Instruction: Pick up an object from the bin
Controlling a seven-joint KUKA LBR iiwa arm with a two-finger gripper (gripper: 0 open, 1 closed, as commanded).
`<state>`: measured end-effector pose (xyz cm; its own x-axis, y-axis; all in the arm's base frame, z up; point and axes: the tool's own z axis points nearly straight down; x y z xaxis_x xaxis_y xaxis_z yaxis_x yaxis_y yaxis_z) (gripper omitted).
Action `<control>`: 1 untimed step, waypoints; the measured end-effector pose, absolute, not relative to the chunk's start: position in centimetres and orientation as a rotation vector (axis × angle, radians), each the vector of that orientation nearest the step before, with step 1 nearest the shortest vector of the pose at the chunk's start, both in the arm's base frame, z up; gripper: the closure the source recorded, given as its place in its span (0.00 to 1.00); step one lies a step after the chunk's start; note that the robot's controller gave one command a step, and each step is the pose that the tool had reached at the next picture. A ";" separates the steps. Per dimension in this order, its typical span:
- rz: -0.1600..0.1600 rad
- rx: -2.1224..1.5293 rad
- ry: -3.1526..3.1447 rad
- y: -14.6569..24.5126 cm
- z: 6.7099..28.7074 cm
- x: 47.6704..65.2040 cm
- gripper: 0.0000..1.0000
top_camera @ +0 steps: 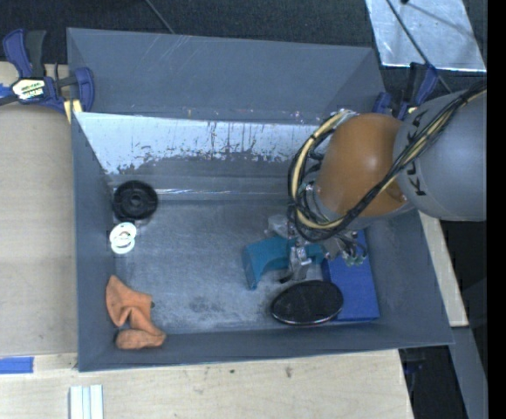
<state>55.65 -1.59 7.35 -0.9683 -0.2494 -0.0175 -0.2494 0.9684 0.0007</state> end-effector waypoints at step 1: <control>-0.006 -0.392 3.098 -0.7 7.4 54.5 1.00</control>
Offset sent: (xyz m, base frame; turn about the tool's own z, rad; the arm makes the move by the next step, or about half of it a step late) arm -0.0056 0.0307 -0.0032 0.0020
